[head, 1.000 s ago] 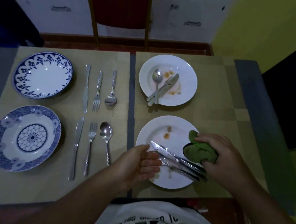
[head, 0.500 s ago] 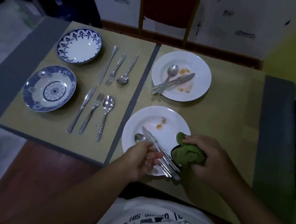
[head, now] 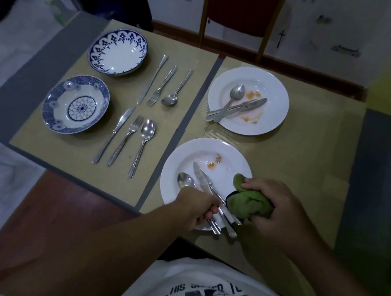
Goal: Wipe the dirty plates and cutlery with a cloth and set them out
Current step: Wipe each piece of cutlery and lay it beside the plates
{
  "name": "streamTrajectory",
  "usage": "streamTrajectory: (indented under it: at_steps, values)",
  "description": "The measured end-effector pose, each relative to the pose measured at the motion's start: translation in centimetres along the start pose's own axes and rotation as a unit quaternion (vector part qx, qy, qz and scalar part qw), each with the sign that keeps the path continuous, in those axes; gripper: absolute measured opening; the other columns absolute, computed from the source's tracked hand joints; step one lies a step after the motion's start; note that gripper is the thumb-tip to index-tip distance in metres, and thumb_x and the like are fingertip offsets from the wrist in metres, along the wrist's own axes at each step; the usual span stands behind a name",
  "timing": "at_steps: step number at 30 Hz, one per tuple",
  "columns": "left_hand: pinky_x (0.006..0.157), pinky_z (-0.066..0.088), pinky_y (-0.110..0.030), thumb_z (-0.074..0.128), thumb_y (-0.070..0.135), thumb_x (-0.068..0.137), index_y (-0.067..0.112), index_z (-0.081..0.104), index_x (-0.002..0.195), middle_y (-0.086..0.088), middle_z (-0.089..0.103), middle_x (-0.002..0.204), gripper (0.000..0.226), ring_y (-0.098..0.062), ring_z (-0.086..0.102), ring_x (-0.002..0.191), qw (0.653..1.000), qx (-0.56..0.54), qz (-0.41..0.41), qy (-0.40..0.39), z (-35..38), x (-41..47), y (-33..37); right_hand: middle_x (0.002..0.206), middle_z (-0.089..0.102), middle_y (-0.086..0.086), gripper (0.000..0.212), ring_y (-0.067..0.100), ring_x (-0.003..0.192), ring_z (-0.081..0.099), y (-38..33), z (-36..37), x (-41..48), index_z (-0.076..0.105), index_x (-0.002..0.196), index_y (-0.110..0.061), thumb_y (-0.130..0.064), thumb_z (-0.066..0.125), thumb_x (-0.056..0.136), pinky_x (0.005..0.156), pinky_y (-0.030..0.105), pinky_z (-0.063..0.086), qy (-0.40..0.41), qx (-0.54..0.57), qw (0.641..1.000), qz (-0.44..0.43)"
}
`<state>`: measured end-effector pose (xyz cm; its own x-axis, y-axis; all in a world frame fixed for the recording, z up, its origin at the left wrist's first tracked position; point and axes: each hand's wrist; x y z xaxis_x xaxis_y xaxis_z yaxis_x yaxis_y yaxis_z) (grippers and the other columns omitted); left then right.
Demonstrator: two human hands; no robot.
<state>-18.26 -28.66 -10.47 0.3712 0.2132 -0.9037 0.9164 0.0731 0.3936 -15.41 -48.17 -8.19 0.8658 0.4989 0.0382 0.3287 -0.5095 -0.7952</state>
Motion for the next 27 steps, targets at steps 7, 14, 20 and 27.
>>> streamTrajectory:
  at_steps: [7,14,20,27]
  values:
    - [0.041,0.035,-0.018,0.075,0.026,0.088,0.009,0.072,0.078,0.002,0.059,0.050,0.019,-0.007,0.047,0.040,0.995,0.066,0.064,-0.034,-2.3,-0.5,0.2,0.118,0.060,-0.020,0.063,0.007,0.112,0.056,-0.3,-0.3,0.5,0.067,0.113,-0.026,0.004,0.074,0.059,0.095,0.020,0.043,0.009,0.009,1.000,0.001]
    - [0.077,0.063,-0.042,0.068,0.027,0.095,0.008,0.073,0.102,-0.011,0.078,0.100,0.021,-0.027,0.077,0.092,0.984,-0.018,0.085,-0.156,-5.9,-2.0,-0.5,0.115,0.059,-0.021,0.055,0.007,0.111,0.054,-1.6,0.6,1.7,0.064,0.115,-0.030,-0.013,0.064,0.063,0.093,0.017,0.040,0.014,0.004,1.000,0.021]
    - [0.063,0.058,-0.031,0.068,0.020,0.095,0.015,0.080,0.094,-0.006,0.074,0.081,0.013,-0.012,0.071,0.070,0.982,-0.110,0.101,-0.116,-5.8,-3.1,-1.9,0.120,0.056,-0.011,0.059,0.012,0.112,0.045,-3.1,2.8,2.9,0.056,0.124,-0.027,-0.005,0.065,0.070,0.092,0.009,0.030,0.004,-0.048,0.997,0.055]
    - [0.060,0.056,-0.023,0.060,-0.005,0.095,0.004,0.080,0.095,-0.013,0.074,0.087,0.022,-0.013,0.069,0.070,0.960,-0.182,0.109,-0.183,-7.6,-4.0,-1.7,0.122,0.059,0.002,0.044,0.028,0.114,0.050,-6.3,5.8,4.2,0.061,0.120,-0.015,-0.016,0.050,0.077,0.099,0.042,0.038,-0.004,-0.148,0.989,0.007]
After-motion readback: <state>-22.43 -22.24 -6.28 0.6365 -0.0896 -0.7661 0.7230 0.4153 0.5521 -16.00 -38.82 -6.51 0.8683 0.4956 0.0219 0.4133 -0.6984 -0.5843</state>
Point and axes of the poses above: each hand's wrist, its own x-axis towards the middle knuckle, its own z-axis out of the palm, y = z × x
